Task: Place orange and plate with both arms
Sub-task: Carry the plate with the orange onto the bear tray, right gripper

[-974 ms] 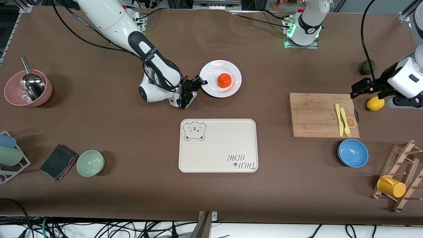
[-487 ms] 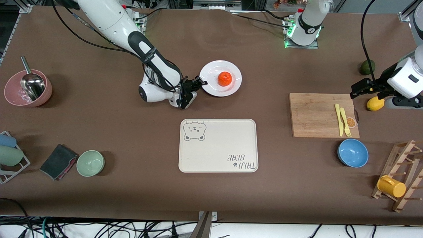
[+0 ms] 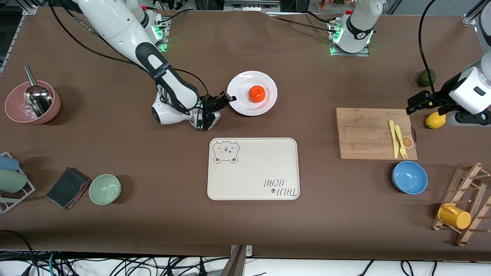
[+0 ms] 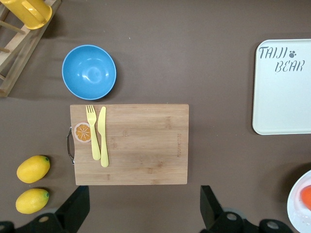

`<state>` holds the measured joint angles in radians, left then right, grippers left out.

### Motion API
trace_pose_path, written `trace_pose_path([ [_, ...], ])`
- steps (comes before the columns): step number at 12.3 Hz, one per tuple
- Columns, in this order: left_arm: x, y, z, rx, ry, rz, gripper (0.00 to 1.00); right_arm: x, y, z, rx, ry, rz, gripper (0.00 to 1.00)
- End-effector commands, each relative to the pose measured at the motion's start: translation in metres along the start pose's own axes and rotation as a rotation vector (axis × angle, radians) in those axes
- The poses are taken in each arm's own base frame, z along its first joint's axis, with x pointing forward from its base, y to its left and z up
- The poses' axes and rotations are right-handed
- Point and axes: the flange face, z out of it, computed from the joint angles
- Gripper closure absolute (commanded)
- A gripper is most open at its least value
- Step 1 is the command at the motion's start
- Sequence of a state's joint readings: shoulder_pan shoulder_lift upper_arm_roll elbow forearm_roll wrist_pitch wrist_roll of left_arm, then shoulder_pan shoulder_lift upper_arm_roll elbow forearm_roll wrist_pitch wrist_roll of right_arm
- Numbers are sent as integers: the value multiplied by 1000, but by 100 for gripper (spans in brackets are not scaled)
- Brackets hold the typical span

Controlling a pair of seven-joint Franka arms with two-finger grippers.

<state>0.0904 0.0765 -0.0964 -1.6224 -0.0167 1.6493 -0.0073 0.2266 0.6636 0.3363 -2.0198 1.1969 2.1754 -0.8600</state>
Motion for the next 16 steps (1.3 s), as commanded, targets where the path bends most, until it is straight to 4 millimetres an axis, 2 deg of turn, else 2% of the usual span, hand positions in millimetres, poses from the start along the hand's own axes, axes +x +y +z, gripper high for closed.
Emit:
trace_pose_path([
  [1,0,1,-1,-11,4,20,0,52,-39,-37,42,90,83,100],
  [2,0,0,-1,-11,4,19,0,79,-56,-61,47,141,130,100],
  [4,0,0,0,-11,2,19,0,117,-78,-93,8,176,175,100],
  [7,0,1,0,-11,2,20,0,161,-78,-116,2,230,220,100],
  [9,0,1,0,-10,2,21,0,184,-58,-121,22,269,222,100],
  [10,0,1,0,-10,2,21,0,194,-40,-124,20,288,227,100],
  [12,0,1,0,-11,2,20,0,209,-21,-124,17,330,228,100],
  [14,0,2,0,-10,2,21,0,216,-8,-119,6,368,236,100],
  [16,1,2,0,-11,0,20,0,215,2,-103,1,357,244,100],
])
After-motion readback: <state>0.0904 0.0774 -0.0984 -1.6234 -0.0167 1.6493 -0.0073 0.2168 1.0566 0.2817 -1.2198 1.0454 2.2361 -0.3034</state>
